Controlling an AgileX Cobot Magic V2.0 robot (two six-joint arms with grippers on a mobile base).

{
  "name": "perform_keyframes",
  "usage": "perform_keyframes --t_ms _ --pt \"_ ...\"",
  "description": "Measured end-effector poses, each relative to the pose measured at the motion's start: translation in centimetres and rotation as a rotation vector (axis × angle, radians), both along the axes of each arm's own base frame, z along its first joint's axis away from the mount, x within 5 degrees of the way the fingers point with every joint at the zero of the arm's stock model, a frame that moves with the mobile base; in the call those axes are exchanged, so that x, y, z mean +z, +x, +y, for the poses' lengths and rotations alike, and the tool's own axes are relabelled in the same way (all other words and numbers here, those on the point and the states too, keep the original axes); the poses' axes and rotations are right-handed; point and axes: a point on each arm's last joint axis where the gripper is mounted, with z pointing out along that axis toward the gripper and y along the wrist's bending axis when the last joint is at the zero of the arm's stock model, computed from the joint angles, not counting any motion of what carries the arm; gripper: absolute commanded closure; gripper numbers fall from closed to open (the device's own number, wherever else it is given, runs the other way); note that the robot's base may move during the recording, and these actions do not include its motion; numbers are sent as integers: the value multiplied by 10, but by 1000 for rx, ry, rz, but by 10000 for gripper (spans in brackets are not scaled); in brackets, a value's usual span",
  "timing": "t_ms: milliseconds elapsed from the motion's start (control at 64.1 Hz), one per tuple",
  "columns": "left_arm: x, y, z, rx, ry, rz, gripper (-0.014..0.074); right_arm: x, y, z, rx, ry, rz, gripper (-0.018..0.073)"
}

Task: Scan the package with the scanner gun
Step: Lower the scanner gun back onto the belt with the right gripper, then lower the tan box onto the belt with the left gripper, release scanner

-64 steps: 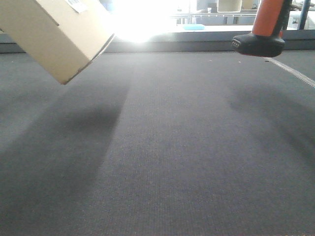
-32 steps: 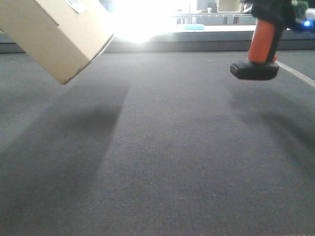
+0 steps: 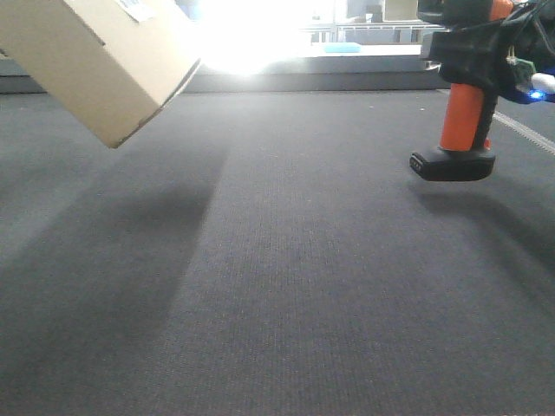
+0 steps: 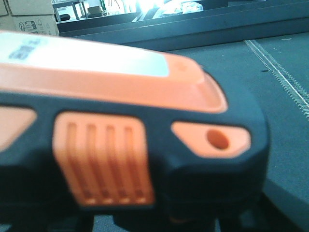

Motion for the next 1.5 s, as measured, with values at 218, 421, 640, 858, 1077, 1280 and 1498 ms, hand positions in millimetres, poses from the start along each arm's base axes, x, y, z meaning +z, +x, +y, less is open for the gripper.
perform_keyframes --t_ms 218,421,640,858,1077,1280,1498 --pt "0 0 0 0 0 0 707 -6 2 1 2 -6 21 718" --pt "0 0 0 0 0 0 707 -17 4 1 2 -14 54 718" --pt "0 0 0 -1 0 2 707 -17 4 1 3 -17 53 718" --pt "0 -1 0 -3 0 5 707 -17 4 1 6 -17 56 630" --pt "0 -1 0 -4 0 6 707 -18 4 2 9 -19 60 85" --pt "0 -1 0 -4 0 6 707 -18 4 2 14 -22 62 -10" --pt "0 -1 0 -4 0 6 707 -22 3 3 28 -19 109 -10"
